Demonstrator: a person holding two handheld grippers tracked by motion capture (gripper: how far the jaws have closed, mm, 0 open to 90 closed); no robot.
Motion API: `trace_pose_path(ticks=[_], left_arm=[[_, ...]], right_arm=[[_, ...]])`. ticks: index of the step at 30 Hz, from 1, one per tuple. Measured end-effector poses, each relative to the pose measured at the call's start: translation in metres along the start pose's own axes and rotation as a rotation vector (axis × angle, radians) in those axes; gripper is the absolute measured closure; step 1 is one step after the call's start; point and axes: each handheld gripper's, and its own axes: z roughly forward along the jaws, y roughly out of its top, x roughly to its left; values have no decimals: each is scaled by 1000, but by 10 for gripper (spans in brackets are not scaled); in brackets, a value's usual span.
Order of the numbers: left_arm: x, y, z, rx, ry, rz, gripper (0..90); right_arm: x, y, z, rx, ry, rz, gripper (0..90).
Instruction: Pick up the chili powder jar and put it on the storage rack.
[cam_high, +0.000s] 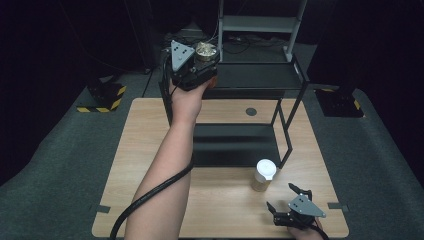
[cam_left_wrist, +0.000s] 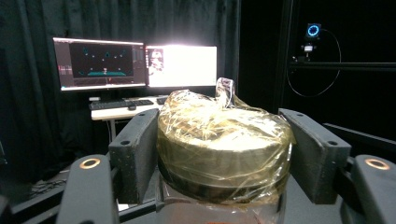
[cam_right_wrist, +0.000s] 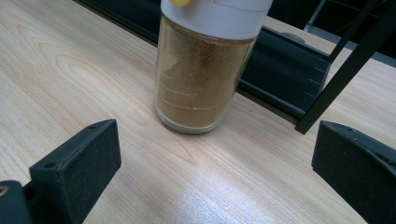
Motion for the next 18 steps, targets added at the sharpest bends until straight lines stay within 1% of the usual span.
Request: trace_pose_path(ticks=[3, 5, 7, 8, 9, 10, 11, 13, 18], left_arm=[[-2, 1, 0, 5, 11, -8, 232], [-4, 2, 0, 14, 24, -5, 178], [-5, 2, -1, 17, 31, -2, 103], [-6, 4, -1, 29, 31, -10, 56], [-6, 4, -1, 29, 31, -10, 5], [-6, 4, -1, 29, 31, -10, 5], [-5, 2, -3, 24, 25, -1, 3], [-7, 2, -5, 29, 26, 18, 3], [-7, 0, -12, 22, 28, 19, 3]], right_arm=[[0, 0, 0, 1, 0, -3, 1], [0, 0, 0, 2, 0, -4, 1], [0, 0, 0, 2, -1, -4, 1], [1, 0, 0, 2, -1, -4, 1], [1, 0, 0, 2, -1, -4, 1], [1, 1, 0, 4, -1, -5, 1], [1, 1, 0, 4, -1, -6, 1], [1, 1, 0, 4, -1, -6, 1], [1, 1, 0, 3, -1, -6, 1]])
